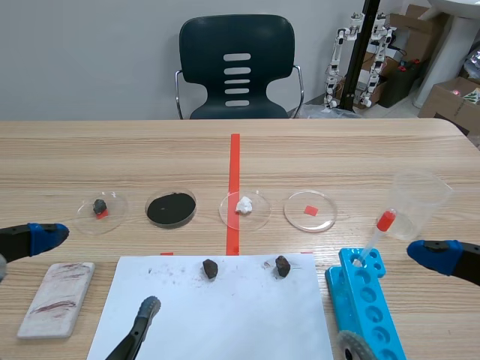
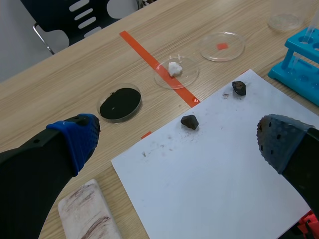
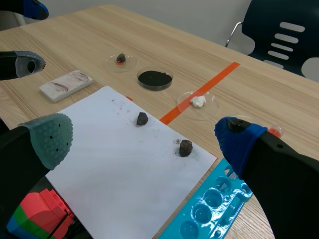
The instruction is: Pick up the middle mineral with the left hand
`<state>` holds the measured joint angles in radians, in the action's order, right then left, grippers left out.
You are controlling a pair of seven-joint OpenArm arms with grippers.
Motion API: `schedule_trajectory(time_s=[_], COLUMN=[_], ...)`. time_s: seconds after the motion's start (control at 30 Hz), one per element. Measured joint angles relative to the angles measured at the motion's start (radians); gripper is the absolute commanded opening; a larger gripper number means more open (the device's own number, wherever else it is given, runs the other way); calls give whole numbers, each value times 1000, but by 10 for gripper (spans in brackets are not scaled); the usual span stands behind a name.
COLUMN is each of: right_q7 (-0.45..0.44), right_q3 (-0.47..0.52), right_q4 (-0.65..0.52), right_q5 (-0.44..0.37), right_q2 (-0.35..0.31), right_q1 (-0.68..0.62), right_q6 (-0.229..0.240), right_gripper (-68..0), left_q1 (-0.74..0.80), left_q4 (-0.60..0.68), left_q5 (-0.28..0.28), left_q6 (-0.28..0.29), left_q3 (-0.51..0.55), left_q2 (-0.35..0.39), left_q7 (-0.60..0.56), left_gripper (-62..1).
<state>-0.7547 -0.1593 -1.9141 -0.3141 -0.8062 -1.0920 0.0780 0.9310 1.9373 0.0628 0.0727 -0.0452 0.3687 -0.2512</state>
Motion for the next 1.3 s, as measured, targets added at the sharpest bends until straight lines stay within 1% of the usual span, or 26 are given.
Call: schedule_trajectory(time_s=[1.07,1.1,1.13,1.2,1.3], right_q7=[0,0,0,0,0], right_q3=[0,0,0,0,0], right_q4=[0,0,0,0,0], right_q5=[0,0,0,0,0], right_q2=[0,0,0,0,0], right_q1=[0,0,0,0,0], right_q6=[0,0,0,0,0], right_gripper=[-84,-84,-84,-84,-84], left_q1=[-1,-4,-14,-47,-118], left_q4=[0,0,0,0,0], left_q5=[0,-3,-19,-63,-108], left_q6=[0,2,7,3,3], left_q3=[0,0,-1,-11,-42], left_q2=[0,0,0,0,0], left_q7=[0,8,38,112,245], left_gripper=[14,14,14,14,14])
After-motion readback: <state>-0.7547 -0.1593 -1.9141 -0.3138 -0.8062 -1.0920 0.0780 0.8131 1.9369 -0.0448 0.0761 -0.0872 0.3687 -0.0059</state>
